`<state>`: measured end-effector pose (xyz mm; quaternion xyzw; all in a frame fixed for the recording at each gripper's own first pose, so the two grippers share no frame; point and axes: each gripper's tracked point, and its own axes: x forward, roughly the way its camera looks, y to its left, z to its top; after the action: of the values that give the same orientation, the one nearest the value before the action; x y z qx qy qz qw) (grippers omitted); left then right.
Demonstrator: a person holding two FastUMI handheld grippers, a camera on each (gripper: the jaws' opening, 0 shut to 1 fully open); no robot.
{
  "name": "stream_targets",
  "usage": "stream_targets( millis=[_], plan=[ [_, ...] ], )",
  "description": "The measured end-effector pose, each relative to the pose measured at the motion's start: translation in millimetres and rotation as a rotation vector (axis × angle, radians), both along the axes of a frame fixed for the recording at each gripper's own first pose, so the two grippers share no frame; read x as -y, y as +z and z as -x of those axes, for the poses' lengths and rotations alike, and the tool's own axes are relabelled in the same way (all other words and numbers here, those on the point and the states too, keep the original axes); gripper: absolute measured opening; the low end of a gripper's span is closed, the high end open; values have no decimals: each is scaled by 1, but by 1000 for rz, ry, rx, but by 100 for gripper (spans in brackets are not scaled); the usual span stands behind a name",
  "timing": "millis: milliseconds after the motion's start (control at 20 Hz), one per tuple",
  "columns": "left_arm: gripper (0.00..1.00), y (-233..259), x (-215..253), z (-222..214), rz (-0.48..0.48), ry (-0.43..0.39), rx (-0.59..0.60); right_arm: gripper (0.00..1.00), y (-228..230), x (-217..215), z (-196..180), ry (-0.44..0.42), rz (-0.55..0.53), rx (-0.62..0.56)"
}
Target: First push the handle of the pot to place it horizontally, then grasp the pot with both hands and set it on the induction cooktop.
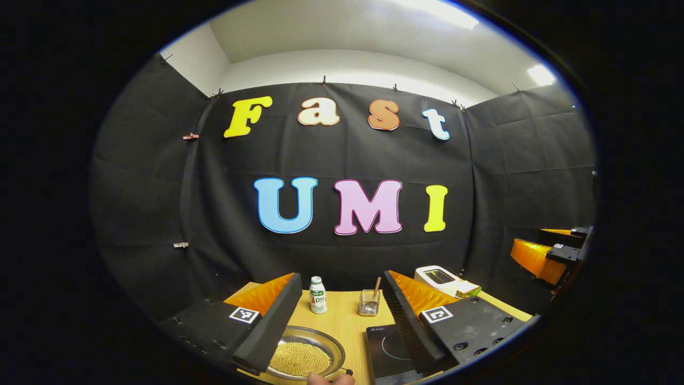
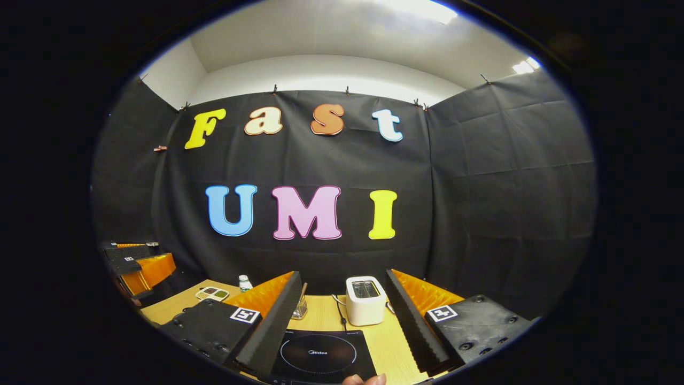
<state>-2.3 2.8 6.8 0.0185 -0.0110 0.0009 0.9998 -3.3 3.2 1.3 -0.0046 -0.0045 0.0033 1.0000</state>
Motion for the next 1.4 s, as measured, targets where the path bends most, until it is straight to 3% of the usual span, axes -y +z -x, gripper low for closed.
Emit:
stream_targets(
  millis=[700, 750, 850, 1000, 1400],
  plan=[
    [92, -5, 5, 2, 11, -32, -12, 98, -2, -4, -3, 6, 28, 12],
    [85, -4, 5, 2, 10, -45, -15, 98, -2, -5, -4, 6, 29, 13],
    [54, -10, 12, 0, 5, -95, -45, 98, -3, -8, -4, 8, 33, 12],
    [7, -19, -2, 0, -27, -83, -79, 98, -2, -10, -4, 5, 37, 17],
    [5, -58, -31, 3, -8, -126, -195, 97, 1, -26, 1, 35, 24, 43]
  ],
)
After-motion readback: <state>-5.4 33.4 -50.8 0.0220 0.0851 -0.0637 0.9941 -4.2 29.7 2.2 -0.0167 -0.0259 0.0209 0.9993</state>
